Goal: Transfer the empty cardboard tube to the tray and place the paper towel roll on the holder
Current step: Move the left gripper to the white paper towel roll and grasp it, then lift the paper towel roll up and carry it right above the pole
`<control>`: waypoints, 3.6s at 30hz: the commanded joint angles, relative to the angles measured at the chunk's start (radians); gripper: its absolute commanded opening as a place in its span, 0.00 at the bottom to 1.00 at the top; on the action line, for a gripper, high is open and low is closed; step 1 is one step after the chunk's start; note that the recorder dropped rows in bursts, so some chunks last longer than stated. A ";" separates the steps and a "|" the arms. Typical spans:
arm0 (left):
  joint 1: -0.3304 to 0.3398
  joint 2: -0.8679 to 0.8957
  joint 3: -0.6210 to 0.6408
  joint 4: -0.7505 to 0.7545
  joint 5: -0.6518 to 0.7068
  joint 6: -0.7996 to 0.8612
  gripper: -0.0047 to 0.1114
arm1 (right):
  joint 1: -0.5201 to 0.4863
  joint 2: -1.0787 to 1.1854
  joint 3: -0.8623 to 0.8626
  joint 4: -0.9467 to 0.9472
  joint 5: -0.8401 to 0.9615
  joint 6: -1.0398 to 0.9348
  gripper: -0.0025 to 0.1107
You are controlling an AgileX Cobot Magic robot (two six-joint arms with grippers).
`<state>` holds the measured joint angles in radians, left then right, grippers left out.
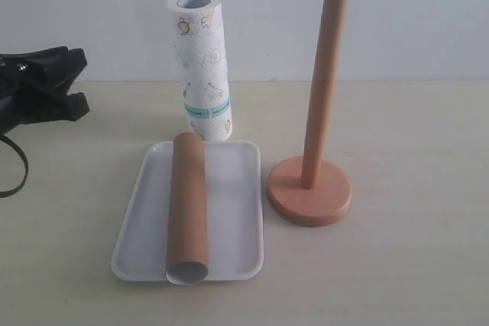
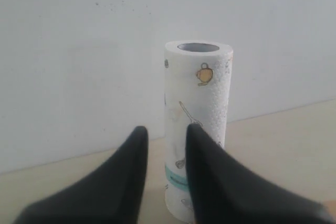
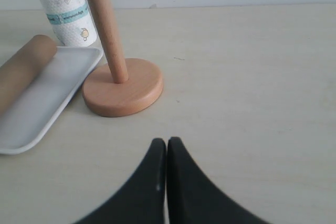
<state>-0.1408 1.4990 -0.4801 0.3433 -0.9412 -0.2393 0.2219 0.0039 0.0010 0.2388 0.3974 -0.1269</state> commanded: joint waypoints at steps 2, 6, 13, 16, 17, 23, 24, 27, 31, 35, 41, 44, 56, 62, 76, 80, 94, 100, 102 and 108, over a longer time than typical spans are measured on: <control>-0.010 0.100 -0.045 0.084 -0.083 0.012 0.59 | -0.004 -0.004 -0.001 -0.009 0.001 -0.003 0.02; -0.010 0.154 -0.089 0.094 -0.083 0.012 0.75 | -0.004 -0.004 -0.001 -0.009 0.001 -0.003 0.02; -0.010 0.239 -0.165 0.117 -0.090 -0.008 0.77 | -0.004 -0.004 -0.001 -0.009 0.001 -0.003 0.02; -0.011 0.281 -0.210 0.182 -0.113 -0.048 0.77 | -0.004 -0.004 -0.001 -0.009 0.001 -0.003 0.02; -0.011 0.301 -0.229 0.206 -0.134 -0.059 0.77 | -0.004 -0.004 -0.001 -0.009 0.001 -0.003 0.02; -0.011 0.425 -0.349 0.222 -0.176 -0.059 0.77 | -0.004 -0.004 -0.001 -0.009 0.001 -0.003 0.02; -0.011 0.440 -0.363 0.222 -0.179 -0.059 0.77 | -0.004 -0.004 -0.001 -0.009 0.001 -0.003 0.02; -0.011 0.517 -0.434 0.222 -0.188 -0.068 0.77 | -0.004 -0.004 -0.001 -0.009 0.001 -0.003 0.02; -0.011 0.580 -0.499 0.222 -0.187 -0.115 0.87 | -0.004 -0.004 -0.001 -0.009 0.001 -0.003 0.02; -0.011 0.603 -0.540 0.238 -0.185 -0.169 0.92 | -0.004 -0.004 -0.001 -0.009 0.001 -0.003 0.02; -0.053 0.624 -0.599 0.312 -0.161 -0.167 0.92 | -0.004 -0.004 -0.001 -0.009 0.001 -0.003 0.02; -0.073 0.641 -0.631 0.310 -0.131 -0.132 0.92 | -0.004 -0.004 -0.001 -0.009 0.001 -0.003 0.02; -0.084 0.657 -0.731 0.215 -0.020 -0.122 0.92 | -0.004 -0.004 -0.001 -0.009 0.001 -0.003 0.02; -0.092 0.690 -0.778 0.219 -0.022 -0.127 0.92 | -0.004 -0.004 -0.001 -0.009 0.001 -0.003 0.02; -0.092 0.797 -0.881 0.223 -0.035 -0.142 0.91 | -0.004 -0.004 -0.001 -0.009 0.001 -0.003 0.02; -0.092 0.806 -0.898 0.223 -0.031 -0.180 0.78 | -0.004 -0.004 -0.001 -0.009 0.001 -0.003 0.02; -0.090 0.760 -0.917 0.221 -0.212 -0.165 0.08 | -0.004 -0.004 -0.001 -0.009 0.001 -0.003 0.02; -0.090 0.632 -0.917 0.352 -0.134 -0.242 0.08 | -0.004 -0.004 -0.001 -0.009 0.001 -0.003 0.02; -0.090 0.580 -0.917 0.396 -0.099 -0.290 0.08 | -0.004 -0.004 -0.001 -0.009 0.001 -0.003 0.02; -0.090 0.401 -0.915 0.569 -0.075 -0.471 0.08 | -0.004 -0.004 -0.001 -0.009 0.001 -0.003 0.02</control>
<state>-0.2293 1.9950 -1.3831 0.8354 -0.9910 -0.6187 0.2219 0.0039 0.0010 0.2388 0.3980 -0.1269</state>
